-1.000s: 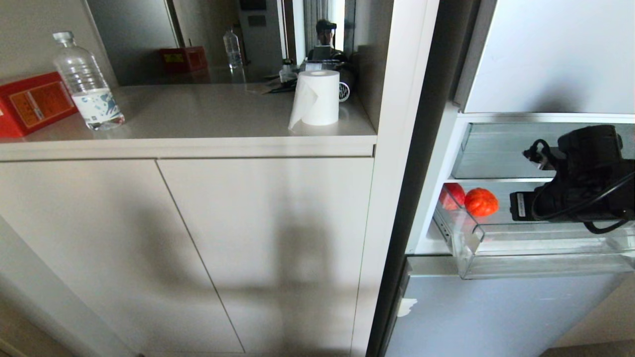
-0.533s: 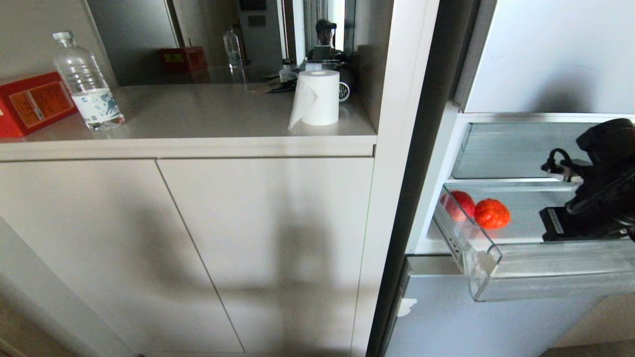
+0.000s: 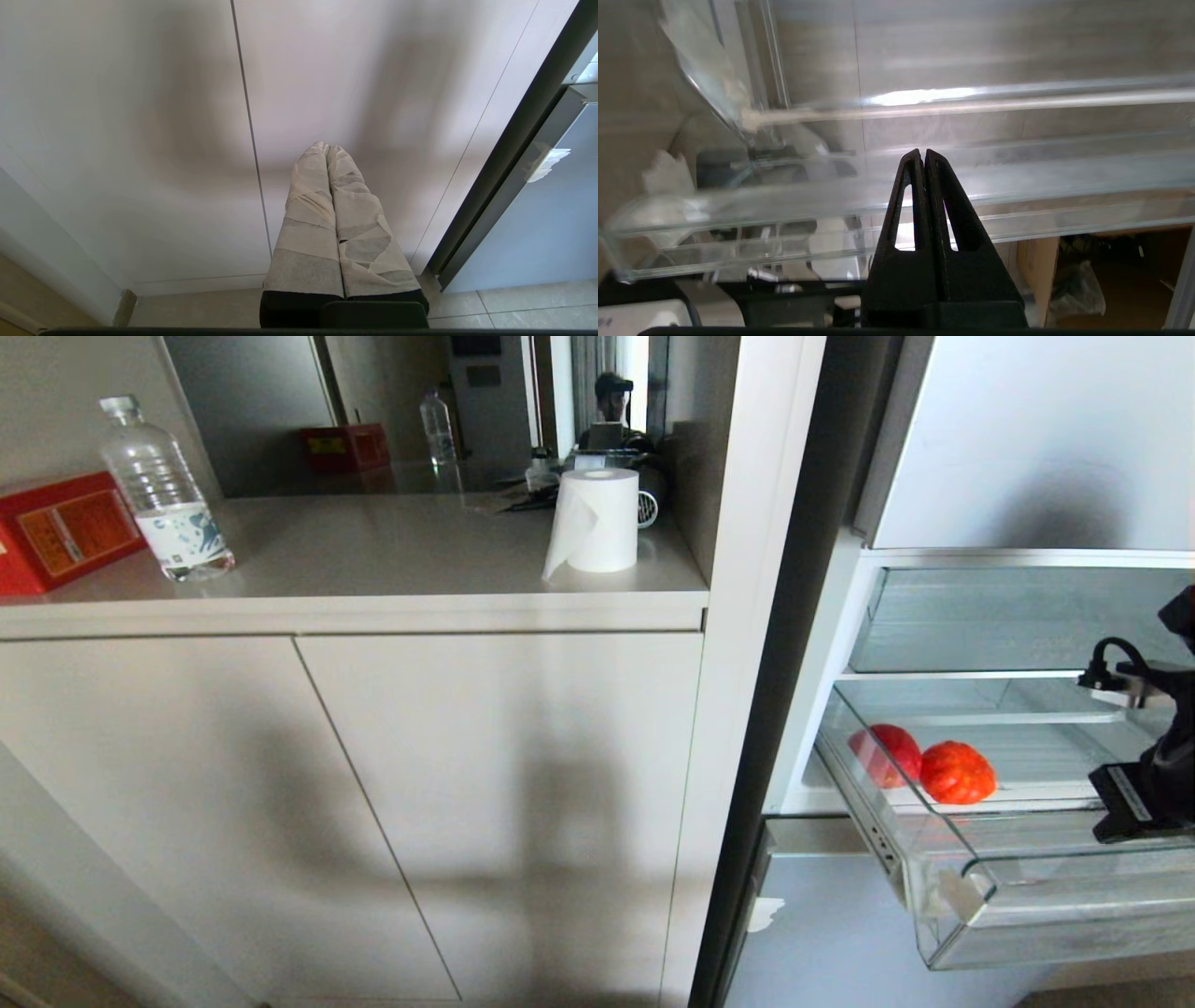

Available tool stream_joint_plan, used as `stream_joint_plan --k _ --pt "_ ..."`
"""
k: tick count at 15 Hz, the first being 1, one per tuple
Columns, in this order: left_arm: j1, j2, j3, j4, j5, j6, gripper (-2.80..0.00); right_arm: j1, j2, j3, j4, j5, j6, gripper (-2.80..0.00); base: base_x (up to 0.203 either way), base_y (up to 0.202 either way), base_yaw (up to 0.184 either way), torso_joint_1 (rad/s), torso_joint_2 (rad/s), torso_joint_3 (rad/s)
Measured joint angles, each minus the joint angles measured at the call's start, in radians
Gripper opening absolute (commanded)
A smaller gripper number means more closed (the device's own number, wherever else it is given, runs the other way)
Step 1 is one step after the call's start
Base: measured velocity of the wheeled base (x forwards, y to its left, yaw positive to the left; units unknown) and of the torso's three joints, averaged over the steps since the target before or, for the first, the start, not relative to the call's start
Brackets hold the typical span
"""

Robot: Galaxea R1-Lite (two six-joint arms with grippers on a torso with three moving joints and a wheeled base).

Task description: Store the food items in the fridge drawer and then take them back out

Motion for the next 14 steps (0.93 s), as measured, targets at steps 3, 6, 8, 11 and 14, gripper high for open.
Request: stream_joint_plan --k 3,6,8,11,14 --pt "0.000 0.000 0.000 0.000 0.000 0.000 -2.80 -0.014 -0.007 0.060 -0.008 0.002 0.000 -2.80 0.000 0.000 0.000 0.000 0.00 0.000" --pt "0.000 0.000 0.000 0.000 0.000 0.000 -2.80 -0.017 -0.041 0.112 -0.021 0.003 -0.004 -2.80 0.000 0.000 0.000 0.000 0.00 0.000" --pt "0.000 0.000 0.000 0.000 0.000 0.000 -2.80 -0.017 -0.079 0.134 -0.021 0.003 -0.013 -2.80 0.000 0.000 0.000 0.000 0.00 0.000" --pt "0.000 0.000 0.000 0.000 0.000 0.000 -2.80 -0.012 -0.071 0.126 -0.066 0.027 -0.014 -2.80 0.000 0.000 0.000 0.000 0.00 0.000" --pt "0.000 0.000 0.000 0.000 0.000 0.000 -2.80 -0.007 -0.008 0.091 -0.147 0.045 -0.010 -2.80 0.000 0.000 0.000 0.000 0.00 0.000"
